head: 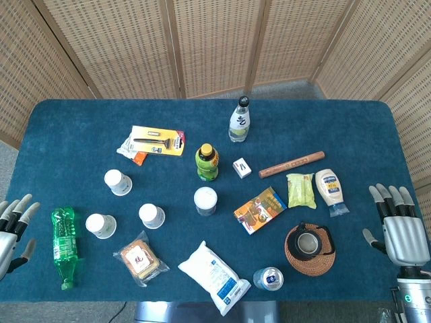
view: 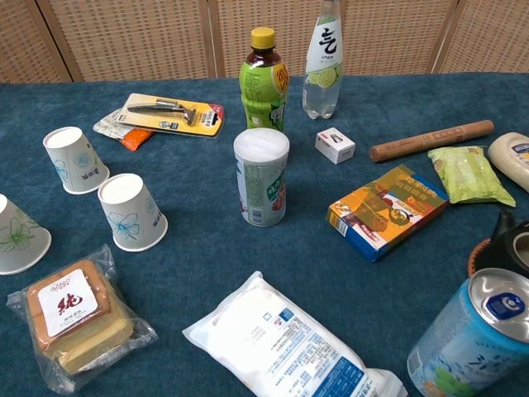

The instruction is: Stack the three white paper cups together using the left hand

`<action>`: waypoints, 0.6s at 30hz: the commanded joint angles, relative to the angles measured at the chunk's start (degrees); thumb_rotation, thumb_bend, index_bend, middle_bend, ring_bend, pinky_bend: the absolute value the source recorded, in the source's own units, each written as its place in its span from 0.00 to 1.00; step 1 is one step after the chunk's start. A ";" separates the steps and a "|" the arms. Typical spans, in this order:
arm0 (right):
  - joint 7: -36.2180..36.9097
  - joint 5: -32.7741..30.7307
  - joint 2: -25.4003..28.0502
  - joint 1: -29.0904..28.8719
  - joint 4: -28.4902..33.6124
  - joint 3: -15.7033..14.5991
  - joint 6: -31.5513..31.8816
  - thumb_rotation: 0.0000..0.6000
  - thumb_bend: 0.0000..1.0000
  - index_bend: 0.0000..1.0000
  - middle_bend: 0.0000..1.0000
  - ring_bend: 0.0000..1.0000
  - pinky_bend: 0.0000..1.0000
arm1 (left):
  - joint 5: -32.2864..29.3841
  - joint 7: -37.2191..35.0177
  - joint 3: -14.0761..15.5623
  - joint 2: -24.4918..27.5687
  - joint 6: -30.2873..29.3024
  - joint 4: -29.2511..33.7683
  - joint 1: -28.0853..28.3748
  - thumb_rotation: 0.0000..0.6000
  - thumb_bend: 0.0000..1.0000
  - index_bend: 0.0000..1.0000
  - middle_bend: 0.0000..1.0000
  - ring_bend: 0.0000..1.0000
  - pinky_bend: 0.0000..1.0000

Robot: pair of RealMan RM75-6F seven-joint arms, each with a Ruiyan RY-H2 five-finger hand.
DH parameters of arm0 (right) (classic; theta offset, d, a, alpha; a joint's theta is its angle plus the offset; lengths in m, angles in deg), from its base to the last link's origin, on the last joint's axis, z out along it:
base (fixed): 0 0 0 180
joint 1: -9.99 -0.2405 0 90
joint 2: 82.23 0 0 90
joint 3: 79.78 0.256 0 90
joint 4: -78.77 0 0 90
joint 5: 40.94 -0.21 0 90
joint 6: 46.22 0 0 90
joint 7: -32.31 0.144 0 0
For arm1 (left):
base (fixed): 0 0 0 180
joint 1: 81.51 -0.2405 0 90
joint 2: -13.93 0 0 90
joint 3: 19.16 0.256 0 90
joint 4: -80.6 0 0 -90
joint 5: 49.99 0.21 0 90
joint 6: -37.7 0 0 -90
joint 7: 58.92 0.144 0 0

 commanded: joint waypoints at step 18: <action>1.06 -0.42 0.20 -0.03 0.29 0.26 -0.09 1.00 0.26 0.00 0.00 0.00 0.00 | -3.55 1.14 -0.29 2.02 10.52 3.50 5.09 1.00 0.52 0.00 0.00 0.00 0.00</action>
